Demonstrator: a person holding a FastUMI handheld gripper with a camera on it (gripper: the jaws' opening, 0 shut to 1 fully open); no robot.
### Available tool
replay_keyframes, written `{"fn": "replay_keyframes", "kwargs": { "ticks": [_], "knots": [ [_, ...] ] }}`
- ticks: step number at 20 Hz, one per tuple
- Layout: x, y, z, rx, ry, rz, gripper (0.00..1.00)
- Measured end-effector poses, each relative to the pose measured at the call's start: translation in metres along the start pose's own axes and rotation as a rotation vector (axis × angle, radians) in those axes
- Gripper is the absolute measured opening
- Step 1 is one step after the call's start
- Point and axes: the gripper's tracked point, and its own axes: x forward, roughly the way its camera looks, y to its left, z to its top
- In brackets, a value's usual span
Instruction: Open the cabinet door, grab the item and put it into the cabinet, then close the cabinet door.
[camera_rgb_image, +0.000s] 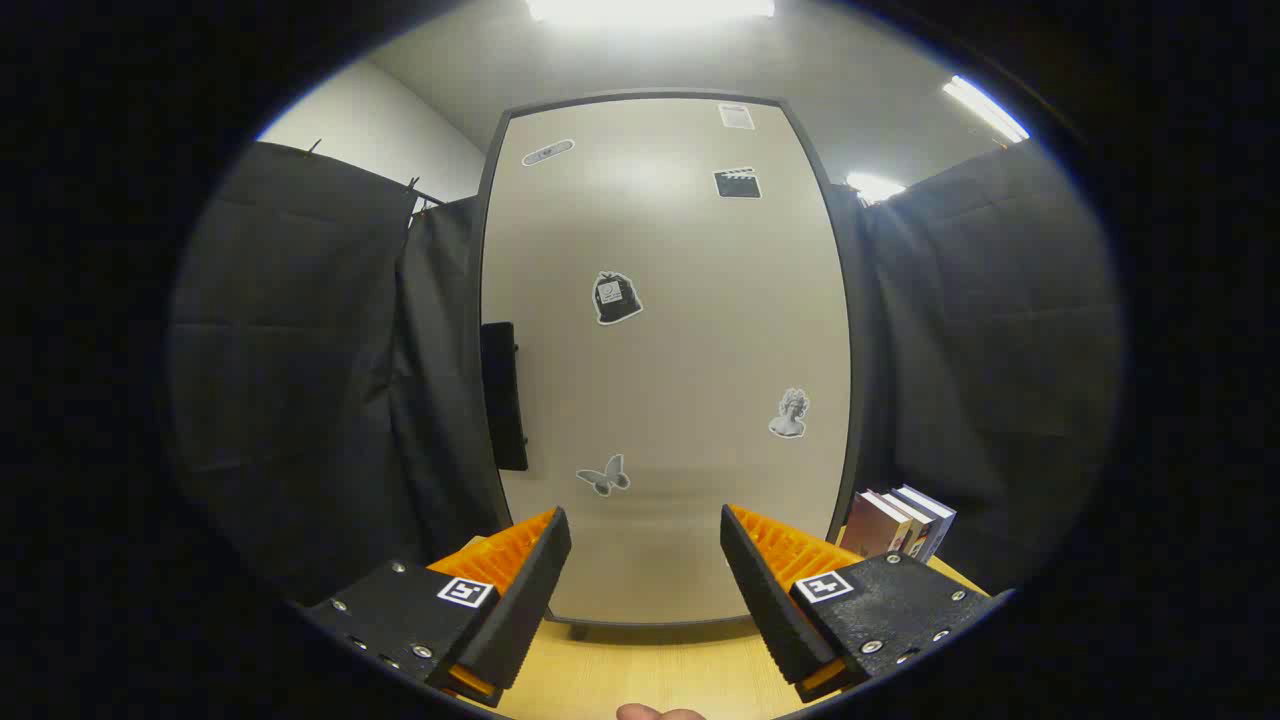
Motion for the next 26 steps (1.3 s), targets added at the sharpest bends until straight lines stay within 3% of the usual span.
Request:
{"fn": "replay_keyframes", "kwargs": {
  "ticks": [6,16,26],
  "knots": [
    [-0.004,-0.003,0.008,0.004,-0.016,-0.009,0.94],
    [-0.016,0.013,0.006,0.008,-0.009,0.044,0.94],
    [-0.012,0.008,0.008,0.024,0.008,0.030,0.94]
  ]
}}
